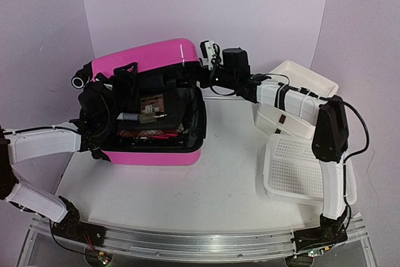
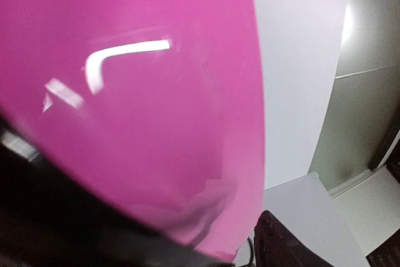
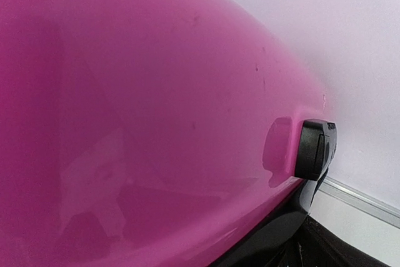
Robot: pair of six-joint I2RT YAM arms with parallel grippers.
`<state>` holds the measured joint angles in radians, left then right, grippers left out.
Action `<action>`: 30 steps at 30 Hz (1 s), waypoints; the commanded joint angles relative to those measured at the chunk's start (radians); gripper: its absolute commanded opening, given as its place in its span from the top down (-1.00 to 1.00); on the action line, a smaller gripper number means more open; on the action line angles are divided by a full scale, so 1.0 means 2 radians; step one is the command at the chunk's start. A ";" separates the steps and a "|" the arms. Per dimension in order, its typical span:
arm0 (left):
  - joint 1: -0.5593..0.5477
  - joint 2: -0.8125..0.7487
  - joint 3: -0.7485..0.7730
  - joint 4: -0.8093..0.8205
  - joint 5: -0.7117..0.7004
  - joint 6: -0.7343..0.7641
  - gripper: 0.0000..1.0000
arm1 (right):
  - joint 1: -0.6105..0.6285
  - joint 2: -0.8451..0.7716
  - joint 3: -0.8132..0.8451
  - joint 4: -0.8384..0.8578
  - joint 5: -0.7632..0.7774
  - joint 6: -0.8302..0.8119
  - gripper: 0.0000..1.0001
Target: Open, take out, and arrange the luggage
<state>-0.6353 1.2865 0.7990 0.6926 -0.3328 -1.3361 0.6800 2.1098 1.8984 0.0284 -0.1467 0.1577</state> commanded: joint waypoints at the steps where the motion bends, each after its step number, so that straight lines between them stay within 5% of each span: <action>1: 0.012 0.020 0.078 0.069 -0.024 0.040 -0.21 | 0.003 -0.051 -0.018 0.053 0.012 -0.002 -0.96; 7: 0.029 0.066 0.175 0.067 -0.010 0.148 0.29 | 0.004 -0.104 -0.090 0.012 0.065 0.009 -0.97; 12: 0.060 0.121 0.268 0.064 0.017 0.208 0.36 | 0.004 -0.180 -0.135 -0.157 0.108 0.043 -0.97; 20: 0.124 0.265 0.455 0.043 0.102 0.280 0.42 | 0.039 -0.345 -0.309 -0.293 0.117 0.037 -0.96; 22: 0.131 0.314 0.530 0.023 0.120 0.306 0.30 | 0.056 -0.380 -0.338 -0.333 0.133 0.045 -0.97; 27: 0.134 0.453 0.783 -0.080 0.160 0.442 -0.51 | 0.098 -0.446 -0.390 -0.401 0.165 0.091 -0.97; 30: 0.136 0.525 0.929 -0.126 0.147 0.529 -0.81 | 0.117 -0.468 -0.399 -0.432 0.180 0.116 -0.97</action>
<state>-0.3580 2.2425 2.3249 0.4870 -0.0872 -0.5831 0.8764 1.2465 1.1156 -0.7227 0.1303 0.3027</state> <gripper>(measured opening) 0.838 0.984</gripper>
